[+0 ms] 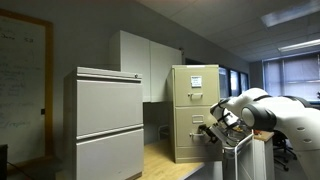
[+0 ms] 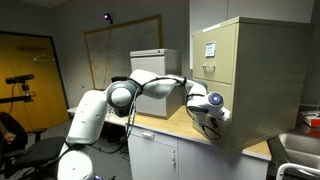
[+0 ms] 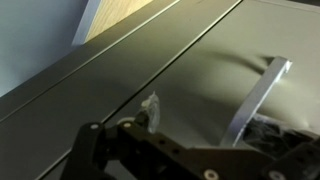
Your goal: Open the bottom drawer of the file cabinet to the right
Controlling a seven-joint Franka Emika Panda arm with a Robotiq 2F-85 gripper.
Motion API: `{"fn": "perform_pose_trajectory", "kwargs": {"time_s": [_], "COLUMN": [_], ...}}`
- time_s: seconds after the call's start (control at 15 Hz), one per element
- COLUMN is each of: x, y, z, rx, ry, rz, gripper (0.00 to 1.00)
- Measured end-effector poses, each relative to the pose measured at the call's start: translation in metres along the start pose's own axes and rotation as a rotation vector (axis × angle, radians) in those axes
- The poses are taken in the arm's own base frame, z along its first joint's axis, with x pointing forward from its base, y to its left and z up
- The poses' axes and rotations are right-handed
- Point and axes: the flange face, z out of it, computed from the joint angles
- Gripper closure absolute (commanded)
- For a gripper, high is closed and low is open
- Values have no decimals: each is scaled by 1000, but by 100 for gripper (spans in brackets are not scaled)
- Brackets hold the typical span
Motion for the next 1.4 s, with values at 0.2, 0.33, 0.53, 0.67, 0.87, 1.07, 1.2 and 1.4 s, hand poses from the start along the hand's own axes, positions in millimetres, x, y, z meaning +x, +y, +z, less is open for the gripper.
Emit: {"fn": "perform_pose_trajectory", "kwargs": {"time_s": [0.2,0.33,0.53,0.67,0.87,1.07,1.2,1.4], "x": [0,2,3,-1,-11,-18,-22,-30], "y": [-5,-15,-34,-45,-54,-54,-53,-52], "z": [8,5,0,-1,-1,0,-1,-4], "rx": [-43,-96,-189,-237,-267,-267,-264,-259], "ry": [-42,-56,-61,-45,8,52,71,84], "rz": [-34,-75,-138,-187,-257,-267,-268,-271], "gripper": [61,73,93,100,100,100,100,100]}}
